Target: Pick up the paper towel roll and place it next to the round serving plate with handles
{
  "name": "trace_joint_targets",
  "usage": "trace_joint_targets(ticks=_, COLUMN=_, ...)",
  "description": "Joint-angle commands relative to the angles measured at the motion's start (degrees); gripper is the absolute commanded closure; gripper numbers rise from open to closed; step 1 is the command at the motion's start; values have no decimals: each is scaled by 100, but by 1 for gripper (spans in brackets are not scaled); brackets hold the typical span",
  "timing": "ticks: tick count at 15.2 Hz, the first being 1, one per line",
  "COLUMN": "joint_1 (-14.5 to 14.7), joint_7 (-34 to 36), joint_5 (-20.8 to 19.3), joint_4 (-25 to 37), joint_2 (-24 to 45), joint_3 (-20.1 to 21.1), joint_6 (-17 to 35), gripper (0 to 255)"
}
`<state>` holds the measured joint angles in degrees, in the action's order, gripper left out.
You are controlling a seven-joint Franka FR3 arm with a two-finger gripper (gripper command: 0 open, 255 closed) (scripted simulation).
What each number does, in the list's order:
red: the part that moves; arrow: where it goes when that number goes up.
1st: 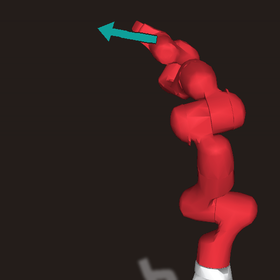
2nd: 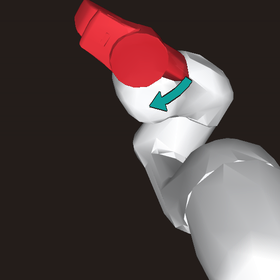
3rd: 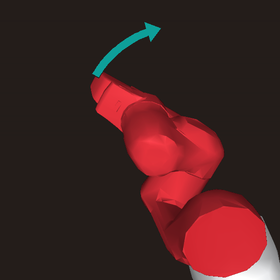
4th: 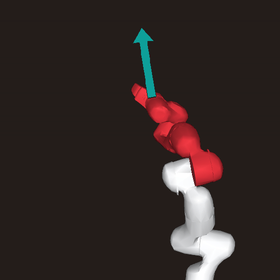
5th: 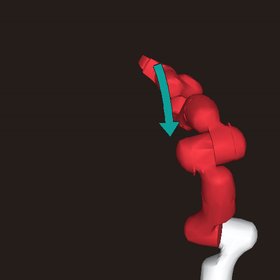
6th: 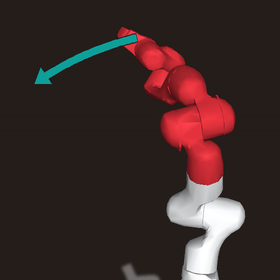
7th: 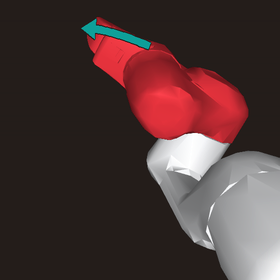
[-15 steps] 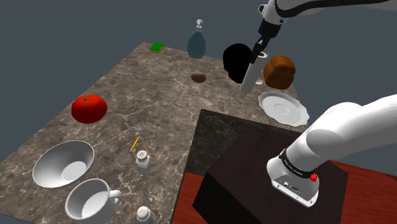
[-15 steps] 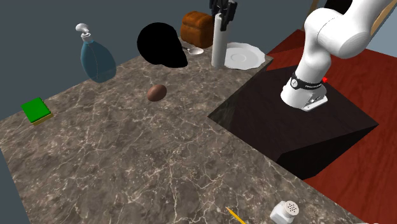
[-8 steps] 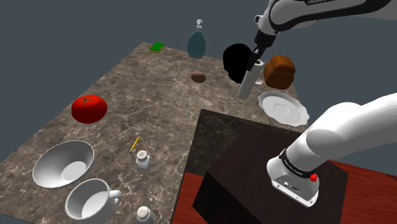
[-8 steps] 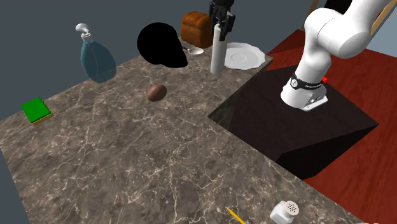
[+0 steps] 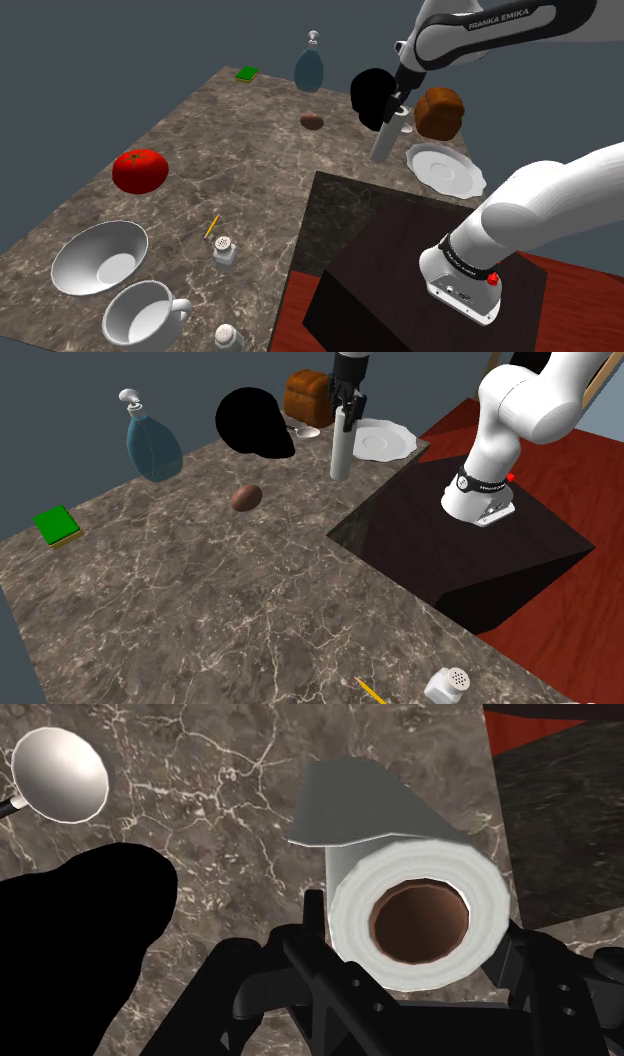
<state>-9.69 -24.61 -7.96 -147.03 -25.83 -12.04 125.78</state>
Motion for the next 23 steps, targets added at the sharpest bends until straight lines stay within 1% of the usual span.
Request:
trace_joint_targets(ticks=1, joint_1=-5, joint_7=-2, joint_5=-6, joint_4=-56, joint_2=22, joint_3=-10, joint_6=82, gripper=255)
trace_joint_targets(ticks=8, joint_1=-5, joint_7=-2, joint_5=-6, joint_4=-55, joint_2=23, joint_3=-10, joint_6=82, gripper=255)
trace_joint_targets(ticks=9, joint_1=-4, joint_7=-2, joint_5=-6, joint_4=-55, joint_2=23, joint_3=-10, joint_6=82, gripper=0)
trace_joint_targets(ticks=14, joint_1=-5, joint_7=-2, joint_5=-6, joint_4=-55, joint_2=23, joint_3=-10, joint_6=82, gripper=0)
trace_joint_targets(ticks=18, joint_1=4, joint_7=4, joint_5=27, joint_4=413, joint_2=-334, joint_3=80, joint_6=-743, gripper=0)
trace_joint_targets(ticks=23, joint_1=3, joint_7=4, joint_5=27, joint_4=413, joint_2=-334, joint_3=80, joint_6=-743, gripper=0)
